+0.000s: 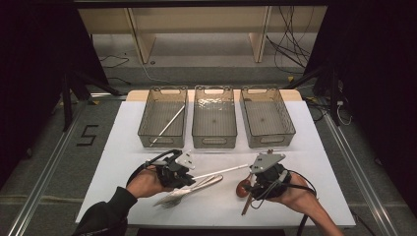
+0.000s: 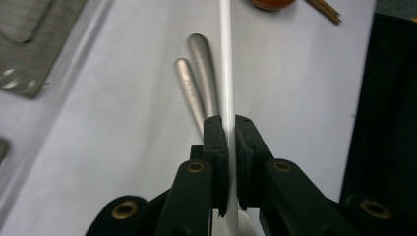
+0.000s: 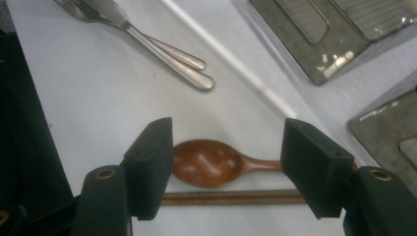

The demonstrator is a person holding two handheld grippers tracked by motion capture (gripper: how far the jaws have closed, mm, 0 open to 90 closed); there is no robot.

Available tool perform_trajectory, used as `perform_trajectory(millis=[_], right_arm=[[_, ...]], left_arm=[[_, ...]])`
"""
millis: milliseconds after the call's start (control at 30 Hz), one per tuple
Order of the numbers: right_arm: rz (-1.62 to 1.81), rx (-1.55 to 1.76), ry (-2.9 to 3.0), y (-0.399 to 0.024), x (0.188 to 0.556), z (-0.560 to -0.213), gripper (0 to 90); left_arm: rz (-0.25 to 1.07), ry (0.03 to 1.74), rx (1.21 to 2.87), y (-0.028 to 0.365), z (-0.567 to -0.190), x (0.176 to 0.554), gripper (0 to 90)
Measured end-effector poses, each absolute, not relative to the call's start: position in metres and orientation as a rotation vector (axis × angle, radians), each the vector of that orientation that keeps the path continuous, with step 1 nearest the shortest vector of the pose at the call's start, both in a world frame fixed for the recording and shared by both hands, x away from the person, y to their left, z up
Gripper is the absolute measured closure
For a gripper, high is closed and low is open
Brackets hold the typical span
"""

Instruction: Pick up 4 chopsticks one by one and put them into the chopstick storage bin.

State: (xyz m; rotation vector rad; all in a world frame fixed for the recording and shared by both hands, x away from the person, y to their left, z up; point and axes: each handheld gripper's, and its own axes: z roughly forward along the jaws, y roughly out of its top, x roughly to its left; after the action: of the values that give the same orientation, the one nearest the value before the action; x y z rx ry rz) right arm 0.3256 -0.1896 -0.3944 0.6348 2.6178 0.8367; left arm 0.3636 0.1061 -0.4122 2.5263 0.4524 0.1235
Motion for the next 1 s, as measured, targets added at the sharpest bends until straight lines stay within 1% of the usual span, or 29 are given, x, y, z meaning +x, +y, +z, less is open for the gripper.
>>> perform_trajectory(millis=[200,567,1000], right_arm=[[0.826,0.720,2.614,-0.196,0.327,-0.400,33.4],[0.828,0.743,2.610,-0.198,0.325,-0.402,32.5],[0.829,0.775,2.606,-0.201,0.324,-0.404,31.3]], left_arm=[[0.163,0.578,2.464,0.119,-0.407,0.370,84.9],[0.238,0.784,2.329,0.145,-0.393,0.384,84.9],[0.312,0.936,2.203,0.185,-0.374,0.408,85.0]])
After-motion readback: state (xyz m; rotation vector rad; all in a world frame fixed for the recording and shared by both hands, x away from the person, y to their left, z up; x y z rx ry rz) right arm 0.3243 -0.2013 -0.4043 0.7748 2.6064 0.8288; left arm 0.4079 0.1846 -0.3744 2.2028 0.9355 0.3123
